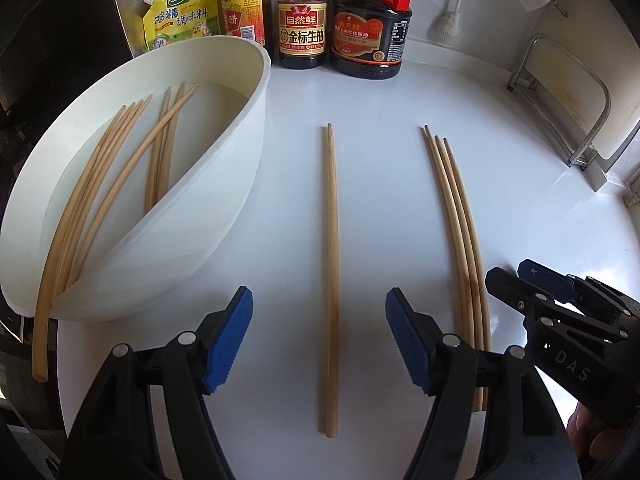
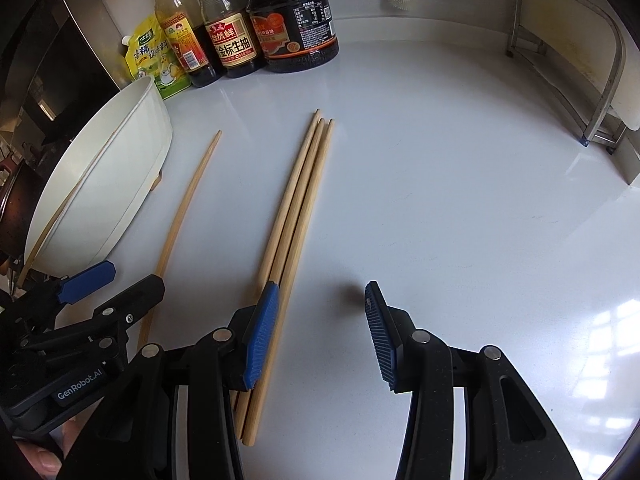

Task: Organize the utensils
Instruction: 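Move both open tools back to the remaining chopsticks on the counter, then close the right tool on a single chopstick while the left tool grasps another chopstick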

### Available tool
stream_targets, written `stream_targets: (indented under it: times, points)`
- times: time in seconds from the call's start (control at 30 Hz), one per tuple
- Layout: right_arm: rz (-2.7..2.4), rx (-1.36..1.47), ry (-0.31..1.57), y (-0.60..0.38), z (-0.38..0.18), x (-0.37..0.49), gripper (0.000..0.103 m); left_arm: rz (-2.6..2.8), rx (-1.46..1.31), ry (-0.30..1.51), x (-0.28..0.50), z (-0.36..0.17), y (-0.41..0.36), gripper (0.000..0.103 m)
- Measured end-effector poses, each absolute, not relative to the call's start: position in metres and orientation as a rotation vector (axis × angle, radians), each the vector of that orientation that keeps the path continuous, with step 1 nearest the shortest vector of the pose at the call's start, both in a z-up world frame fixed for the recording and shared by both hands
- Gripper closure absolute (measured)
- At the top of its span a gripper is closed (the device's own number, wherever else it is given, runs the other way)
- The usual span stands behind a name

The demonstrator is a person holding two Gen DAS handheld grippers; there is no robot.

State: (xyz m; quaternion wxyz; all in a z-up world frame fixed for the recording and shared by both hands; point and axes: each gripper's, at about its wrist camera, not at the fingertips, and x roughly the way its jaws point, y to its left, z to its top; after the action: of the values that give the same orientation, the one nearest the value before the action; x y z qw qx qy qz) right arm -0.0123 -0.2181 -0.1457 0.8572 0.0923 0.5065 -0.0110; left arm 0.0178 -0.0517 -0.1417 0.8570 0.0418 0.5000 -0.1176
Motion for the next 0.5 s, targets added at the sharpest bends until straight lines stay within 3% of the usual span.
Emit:
stream_targets:
  times: [0.5]
  points:
    - [-0.06, 0.079, 1.052, -0.203, -0.154, -0.015, 0.06, -0.217, 0.086, 1.038, 0.022, -0.146, -0.049, 0.035]
